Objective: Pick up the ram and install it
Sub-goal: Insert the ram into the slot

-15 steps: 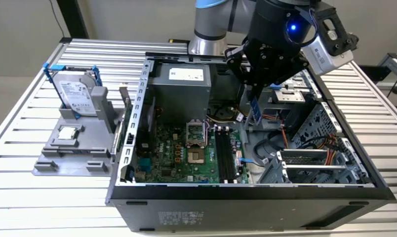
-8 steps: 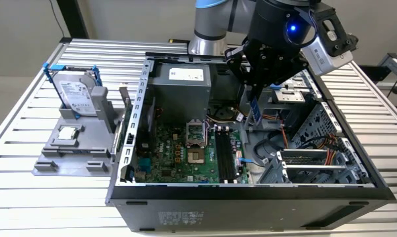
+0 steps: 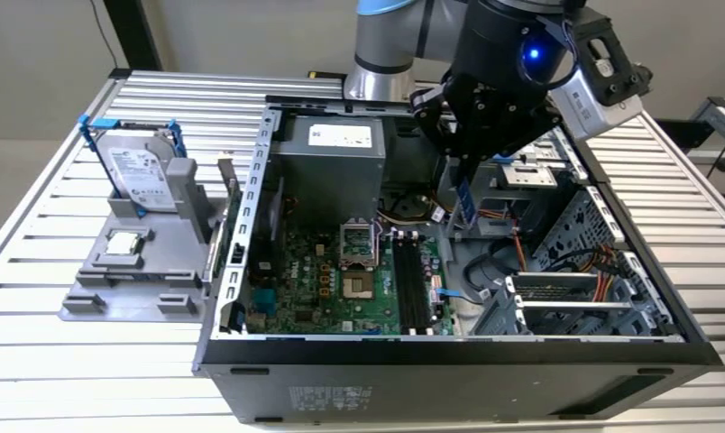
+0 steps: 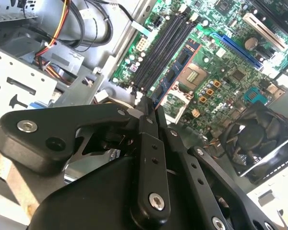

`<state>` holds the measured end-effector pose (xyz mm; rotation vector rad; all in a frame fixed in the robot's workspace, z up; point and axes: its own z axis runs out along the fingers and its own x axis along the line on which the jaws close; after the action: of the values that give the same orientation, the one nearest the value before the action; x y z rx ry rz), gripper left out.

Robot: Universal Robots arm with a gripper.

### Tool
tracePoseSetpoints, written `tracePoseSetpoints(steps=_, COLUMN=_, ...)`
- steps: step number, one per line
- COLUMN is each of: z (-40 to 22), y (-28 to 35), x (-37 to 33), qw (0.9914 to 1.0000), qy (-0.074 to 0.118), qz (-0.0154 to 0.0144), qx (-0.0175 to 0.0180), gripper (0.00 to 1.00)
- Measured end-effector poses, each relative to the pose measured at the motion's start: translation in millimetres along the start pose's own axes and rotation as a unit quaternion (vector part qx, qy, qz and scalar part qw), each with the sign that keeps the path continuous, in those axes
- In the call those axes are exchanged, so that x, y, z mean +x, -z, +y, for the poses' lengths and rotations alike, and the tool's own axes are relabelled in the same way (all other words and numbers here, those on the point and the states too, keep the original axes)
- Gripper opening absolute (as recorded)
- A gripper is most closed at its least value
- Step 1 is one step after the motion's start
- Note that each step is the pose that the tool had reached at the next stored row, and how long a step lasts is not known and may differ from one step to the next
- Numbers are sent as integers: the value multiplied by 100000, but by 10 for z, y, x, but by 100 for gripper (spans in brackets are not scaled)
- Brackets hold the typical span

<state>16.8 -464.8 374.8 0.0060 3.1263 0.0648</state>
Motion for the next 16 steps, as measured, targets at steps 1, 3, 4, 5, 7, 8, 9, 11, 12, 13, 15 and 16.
tracePoseSetpoints(steps=1, z=0, y=-11, x=0, qw=100000, qy=-4, qz=3, qx=11, gripper=0)
tracePoseSetpoints(steps=3, z=-1, y=-40, x=0, qw=100000, qy=-4, qz=3, qx=9, gripper=0)
tracePoseSetpoints(steps=4, z=-2, y=-55, x=1, qw=100000, qy=-3, qz=3, qx=10, gripper=0)
tracePoseSetpoints(steps=5, z=-2, y=-70, x=1, qw=100000, qy=-2, qz=2, qx=10, gripper=0)
tracePoseSetpoints(steps=7, z=-2, y=-101, x=1, qw=100000, qy=-14, qz=3, qx=11, gripper=0)
tracePoseSetpoints(steps=8, z=-1, y=-119, x=2, qw=100000, qy=-25, qz=1, qx=4, gripper=0)
tracePoseSetpoints(steps=9, z=1, y=-133, x=3, qw=100000, qy=-39, qz=1, qx=5, gripper=0)
tracePoseSetpoints(steps=11, z=5, y=-159, x=3, qw=100000, qy=-66, qz=4, qx=23, gripper=0)
tracePoseSetpoints(steps=12, z=7, y=-173, x=3, qw=100000, qy=-75, qz=1, qx=20, gripper=0)
tracePoseSetpoints(steps=13, z=10, y=-187, x=4, qw=100000, qy=-90, qz=-1, qx=17, gripper=0)
tracePoseSetpoints(steps=15, z=17, y=-215, x=4, qw=100000, qy=-126, qz=1, qx=28, gripper=0)
tracePoseSetpoints(steps=16, z=21, y=-230, x=5, qw=100000, qy=-146, qz=-2, qx=24, gripper=0)
